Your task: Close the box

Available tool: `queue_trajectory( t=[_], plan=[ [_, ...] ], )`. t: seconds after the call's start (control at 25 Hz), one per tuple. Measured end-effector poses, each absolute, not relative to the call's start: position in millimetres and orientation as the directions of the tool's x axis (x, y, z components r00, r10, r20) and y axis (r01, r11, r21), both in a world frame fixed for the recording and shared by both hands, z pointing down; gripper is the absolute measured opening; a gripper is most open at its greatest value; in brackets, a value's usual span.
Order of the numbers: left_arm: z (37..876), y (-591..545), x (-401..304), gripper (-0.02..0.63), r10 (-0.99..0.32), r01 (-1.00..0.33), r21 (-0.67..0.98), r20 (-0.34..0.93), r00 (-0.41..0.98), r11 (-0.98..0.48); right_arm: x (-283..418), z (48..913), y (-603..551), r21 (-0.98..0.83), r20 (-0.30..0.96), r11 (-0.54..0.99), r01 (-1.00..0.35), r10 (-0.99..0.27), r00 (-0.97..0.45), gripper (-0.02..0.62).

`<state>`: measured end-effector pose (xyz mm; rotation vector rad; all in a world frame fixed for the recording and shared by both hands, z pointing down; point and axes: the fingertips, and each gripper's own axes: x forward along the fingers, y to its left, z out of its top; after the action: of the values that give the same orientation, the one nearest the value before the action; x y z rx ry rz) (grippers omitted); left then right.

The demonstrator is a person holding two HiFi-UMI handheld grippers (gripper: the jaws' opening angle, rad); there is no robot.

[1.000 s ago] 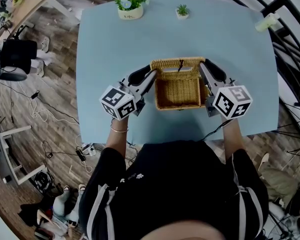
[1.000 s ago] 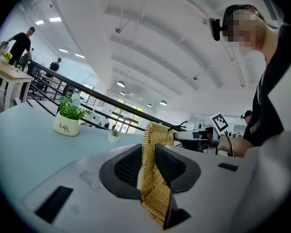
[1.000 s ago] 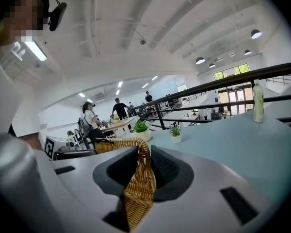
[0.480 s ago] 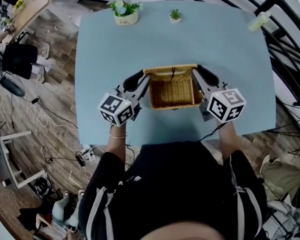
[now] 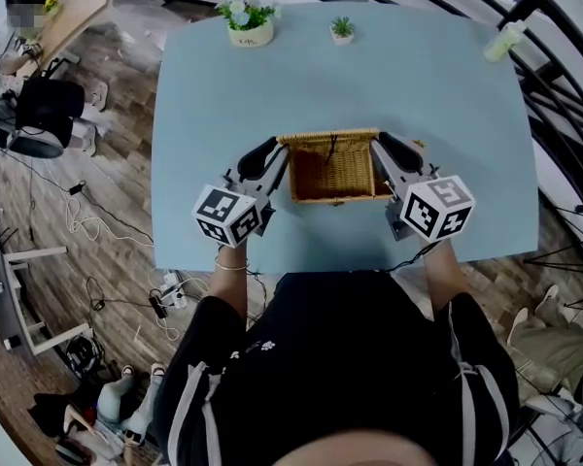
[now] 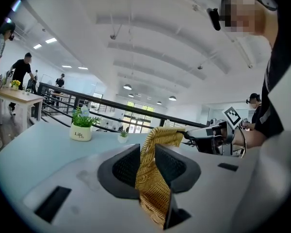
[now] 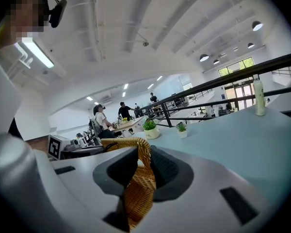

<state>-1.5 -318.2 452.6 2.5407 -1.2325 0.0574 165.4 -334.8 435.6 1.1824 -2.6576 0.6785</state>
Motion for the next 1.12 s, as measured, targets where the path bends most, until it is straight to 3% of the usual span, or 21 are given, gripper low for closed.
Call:
queue_trajectory(
  t=[1.12],
  plan=[
    [471.1, -268.7, 5.3, 0.084, -0.803, -0.826, 0.290, 0.228, 0.550, -0.483, 172.3, 458.6, -281.6, -0.389, 0.350, 0.621, -0.681, -0.583, -0.733, 0.081]
  ],
)
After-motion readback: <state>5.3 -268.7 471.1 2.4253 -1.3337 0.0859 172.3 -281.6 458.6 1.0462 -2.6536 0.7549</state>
